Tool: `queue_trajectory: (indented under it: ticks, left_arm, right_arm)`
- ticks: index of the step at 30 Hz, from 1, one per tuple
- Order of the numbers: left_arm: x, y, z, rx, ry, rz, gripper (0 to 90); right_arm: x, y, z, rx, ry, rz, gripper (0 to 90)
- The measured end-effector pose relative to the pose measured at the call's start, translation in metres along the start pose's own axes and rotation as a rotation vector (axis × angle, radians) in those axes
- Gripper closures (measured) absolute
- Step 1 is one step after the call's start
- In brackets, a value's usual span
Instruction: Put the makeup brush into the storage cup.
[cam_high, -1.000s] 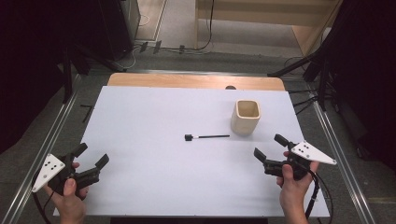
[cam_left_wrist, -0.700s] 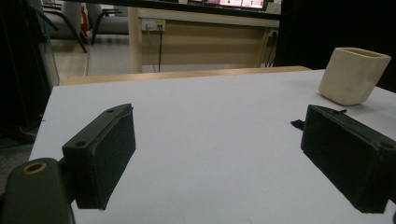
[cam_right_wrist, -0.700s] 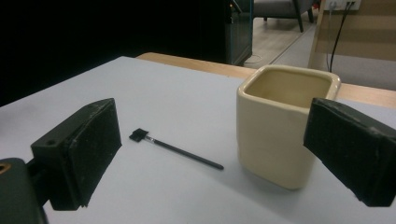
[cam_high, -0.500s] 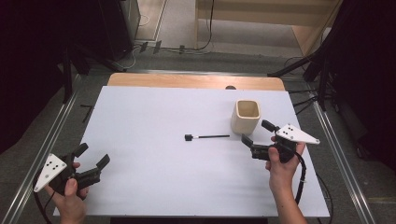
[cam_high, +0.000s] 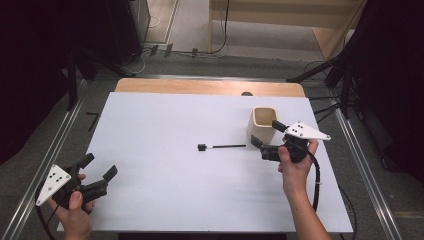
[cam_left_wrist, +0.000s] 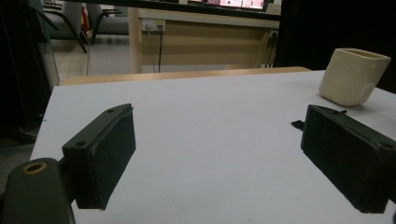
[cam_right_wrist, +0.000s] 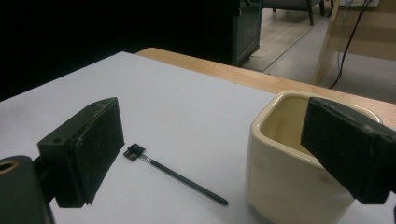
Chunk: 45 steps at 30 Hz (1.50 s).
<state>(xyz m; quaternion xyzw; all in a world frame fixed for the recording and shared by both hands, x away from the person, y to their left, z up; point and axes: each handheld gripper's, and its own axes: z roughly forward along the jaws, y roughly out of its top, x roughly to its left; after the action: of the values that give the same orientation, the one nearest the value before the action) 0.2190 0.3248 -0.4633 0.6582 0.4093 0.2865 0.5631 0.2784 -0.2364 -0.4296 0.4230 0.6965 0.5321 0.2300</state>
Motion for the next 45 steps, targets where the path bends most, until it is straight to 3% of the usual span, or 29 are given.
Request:
queue_trajectory:
  ticks: [14,18,30,40,45]
  left_arm:
    - [0.0,0.0,0.0,0.0,0.0,0.001,10.6]
    - [-0.001,0.0,0.0,-0.001,-0.001,0.002,10.6]
    - [-0.001,0.0,0.001,0.0,-0.004,0.006,10.5]
    - [-0.001,0.0,0.001,0.005,-0.005,0.009,10.6]
    - [-0.001,0.0,0.001,0.005,-0.008,0.008,10.6]
  right_arm:
    - [0.004,0.014,0.02,0.076,0.053,-0.058,4.5]
    - [0.007,0.017,0.03,0.118,0.075,-0.096,4.8]
    - [0.012,0.021,0.048,0.181,0.092,-0.151,8.5]
    - [0.017,0.022,0.07,0.289,0.141,-0.22,13.6]
    - [0.018,0.02,0.088,0.411,0.173,-0.263,14.1]
